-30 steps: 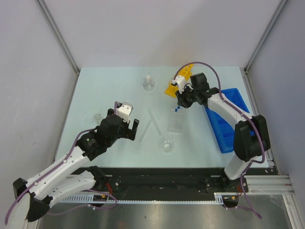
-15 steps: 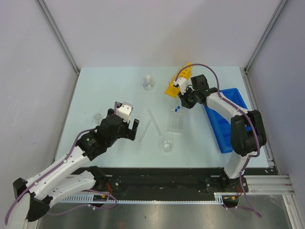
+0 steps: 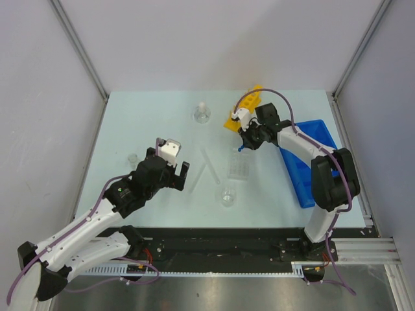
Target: Organize the chemistry lab equipment
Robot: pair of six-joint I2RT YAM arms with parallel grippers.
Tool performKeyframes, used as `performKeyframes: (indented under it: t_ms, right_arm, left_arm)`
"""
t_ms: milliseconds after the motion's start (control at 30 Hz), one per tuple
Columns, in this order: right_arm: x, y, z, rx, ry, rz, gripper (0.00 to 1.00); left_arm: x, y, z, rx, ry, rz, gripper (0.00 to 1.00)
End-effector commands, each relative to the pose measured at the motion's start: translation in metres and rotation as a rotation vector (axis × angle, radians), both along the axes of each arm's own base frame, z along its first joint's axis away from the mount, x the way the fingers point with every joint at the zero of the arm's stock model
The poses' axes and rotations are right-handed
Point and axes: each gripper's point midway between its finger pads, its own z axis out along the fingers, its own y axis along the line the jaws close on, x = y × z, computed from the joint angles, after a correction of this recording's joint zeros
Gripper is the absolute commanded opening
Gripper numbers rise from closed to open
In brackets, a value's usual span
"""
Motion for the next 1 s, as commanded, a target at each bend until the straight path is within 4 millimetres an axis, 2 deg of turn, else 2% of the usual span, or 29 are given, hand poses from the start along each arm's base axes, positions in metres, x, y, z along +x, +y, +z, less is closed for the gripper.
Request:
performKeyframes:
  t_ms: [0, 400, 667, 867, 967]
  right_arm:
    - [-0.003, 0.011, -0.002, 0.006, -0.003, 0.039, 0.15]
    - [0.0, 0.012, 0.002, -0.011, -0.032, 0.036, 0.15]
    - [0.008, -0.013, 0.017, 0.003, -0.053, -0.012, 0.16]
    - [0.007, -0.018, 0.038, 0.03, -0.085, -0.015, 0.17]
    - [0.002, -0.017, 0.048, 0.058, -0.092, 0.0, 0.2]
  left_arm:
    - [0.002, 0.0, 0.002, 0.017, -0.019, -0.021, 1.0]
    - [0.002, -0.001, 0.001, 0.019, -0.015, -0.023, 1.0]
    - [0.002, -0.001, 0.001, 0.018, -0.014, -0.026, 1.0]
    - [0.001, -0.004, -0.002, 0.016, 0.001, -0.037, 1.0]
    - [-0.001, -0.014, -0.007, 0.0, 0.03, -0.07, 0.99]
